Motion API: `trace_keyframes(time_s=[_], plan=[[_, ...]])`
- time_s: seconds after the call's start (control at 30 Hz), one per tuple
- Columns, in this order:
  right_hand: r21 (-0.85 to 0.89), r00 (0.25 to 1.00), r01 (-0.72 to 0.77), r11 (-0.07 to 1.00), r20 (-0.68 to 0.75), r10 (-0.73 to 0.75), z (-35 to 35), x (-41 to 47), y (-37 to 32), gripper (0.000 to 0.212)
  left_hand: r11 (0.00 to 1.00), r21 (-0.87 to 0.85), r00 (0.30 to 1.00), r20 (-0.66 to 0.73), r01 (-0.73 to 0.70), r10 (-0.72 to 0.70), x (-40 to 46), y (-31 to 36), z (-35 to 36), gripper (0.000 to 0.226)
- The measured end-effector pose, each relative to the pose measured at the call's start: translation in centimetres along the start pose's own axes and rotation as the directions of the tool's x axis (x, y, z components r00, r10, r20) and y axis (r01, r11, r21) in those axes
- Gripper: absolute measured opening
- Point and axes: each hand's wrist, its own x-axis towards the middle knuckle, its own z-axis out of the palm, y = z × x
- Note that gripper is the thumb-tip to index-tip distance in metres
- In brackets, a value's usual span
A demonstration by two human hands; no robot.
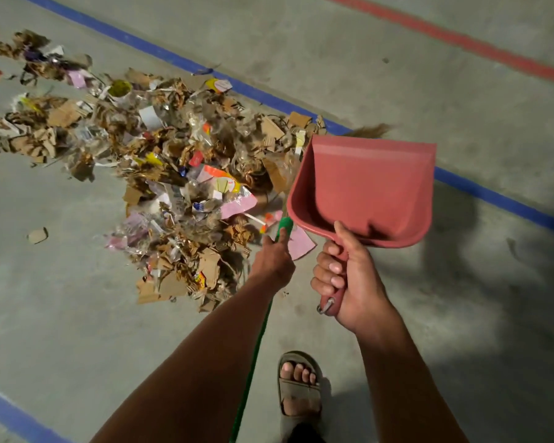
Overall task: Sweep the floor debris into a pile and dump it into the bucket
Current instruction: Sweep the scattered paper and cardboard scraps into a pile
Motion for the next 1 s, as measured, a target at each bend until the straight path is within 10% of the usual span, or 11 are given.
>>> trace_keyframes(time_s=[0.37,1.0], plan=[[-0.06,1.0,-0.021,0.998,0.014,0.022,2.1,1.8,-1.4,0.045,0.956,-0.204,0.923,-0.28,0.212,-0.265,5.1,-5.7,-12.4,0.05],[-0.088,0.998,0.019,0.996,0.068,-0.013,5.9,-1.3,2.3,0.045,0.823,-0.558,0.927,-0.356,-0.108,-0.12,-1.5,-8.4,-13.9,0.055]])
